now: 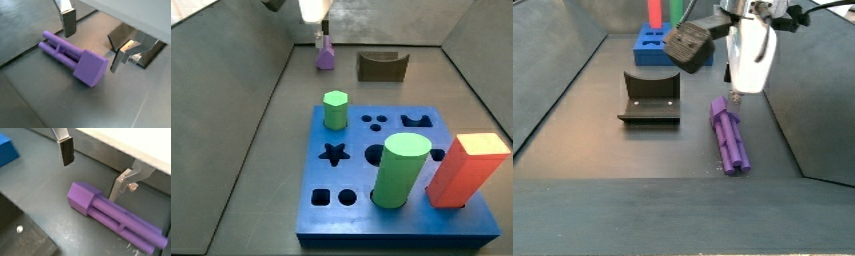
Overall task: Pick up the 3 prong object. Move up. Rotate the 3 prong object. Place the 3 prong object on the fixture. Regrasp the 3 prong object. Move to above the board. Insert the 3 prong object.
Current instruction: Rotate the 3 prong object.
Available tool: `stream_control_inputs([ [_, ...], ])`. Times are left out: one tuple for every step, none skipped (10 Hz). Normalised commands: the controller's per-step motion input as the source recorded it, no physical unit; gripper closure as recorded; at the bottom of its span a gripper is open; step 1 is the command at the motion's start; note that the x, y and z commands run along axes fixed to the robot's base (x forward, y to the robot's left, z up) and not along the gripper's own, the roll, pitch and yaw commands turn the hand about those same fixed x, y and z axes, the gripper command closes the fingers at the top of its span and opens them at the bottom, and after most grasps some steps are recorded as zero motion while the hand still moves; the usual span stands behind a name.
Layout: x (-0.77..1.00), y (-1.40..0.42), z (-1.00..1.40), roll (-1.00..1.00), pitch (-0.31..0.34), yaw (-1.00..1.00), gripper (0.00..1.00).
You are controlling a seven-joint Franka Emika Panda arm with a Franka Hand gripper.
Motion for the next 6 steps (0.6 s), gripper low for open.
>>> stream_control_inputs([
  [0.04, 0.00, -0.06, 0.00, 0.001, 1.00, 0.00],
  [0.04, 0.00, -0.06, 0.01, 0.001, 1.00, 0.00],
  [0.04, 0.00, -0.06, 0.01, 0.001, 1.00, 0.00],
  [0.04, 0.00, -0.06, 0.01, 0.001, 1.00, 0.00],
  [0.04, 0.00, -0.06, 0.01, 0.001, 1.00, 0.00],
  [0.04, 0.00, -0.06, 0.01, 0.002, 1.00, 0.00],
])
